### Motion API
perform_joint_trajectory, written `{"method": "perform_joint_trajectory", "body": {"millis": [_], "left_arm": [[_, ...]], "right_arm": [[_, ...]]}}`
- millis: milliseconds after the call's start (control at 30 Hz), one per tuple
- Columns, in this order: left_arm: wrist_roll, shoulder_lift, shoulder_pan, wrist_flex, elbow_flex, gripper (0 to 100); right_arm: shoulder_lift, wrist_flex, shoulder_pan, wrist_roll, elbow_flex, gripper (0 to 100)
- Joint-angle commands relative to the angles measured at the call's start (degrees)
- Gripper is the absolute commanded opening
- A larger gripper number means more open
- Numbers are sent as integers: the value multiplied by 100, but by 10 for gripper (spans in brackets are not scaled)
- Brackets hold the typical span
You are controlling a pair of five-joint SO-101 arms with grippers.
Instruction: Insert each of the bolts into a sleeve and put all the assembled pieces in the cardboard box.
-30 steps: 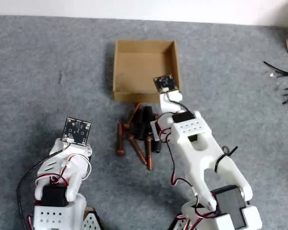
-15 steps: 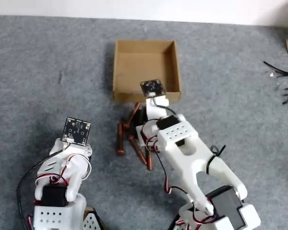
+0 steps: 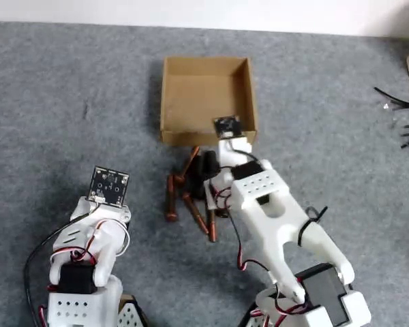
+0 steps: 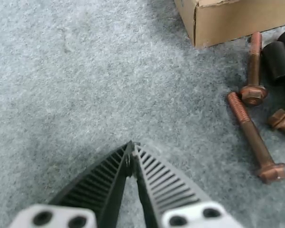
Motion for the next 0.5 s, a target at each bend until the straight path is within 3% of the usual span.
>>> {"method": "perform_joint_trajectory", "body": {"millis": [0, 100, 467], "left_arm": [[18, -57, -57, -114, -75, 11], [18, -57, -57, -114, -75, 11], [18, -57, -57, -114, -75, 11]], "right_arm": [[-13, 48, 374, 360, -242, 128], [-4, 48, 365, 677, -233, 128], [48, 57, -251, 229, -127, 128]]}}
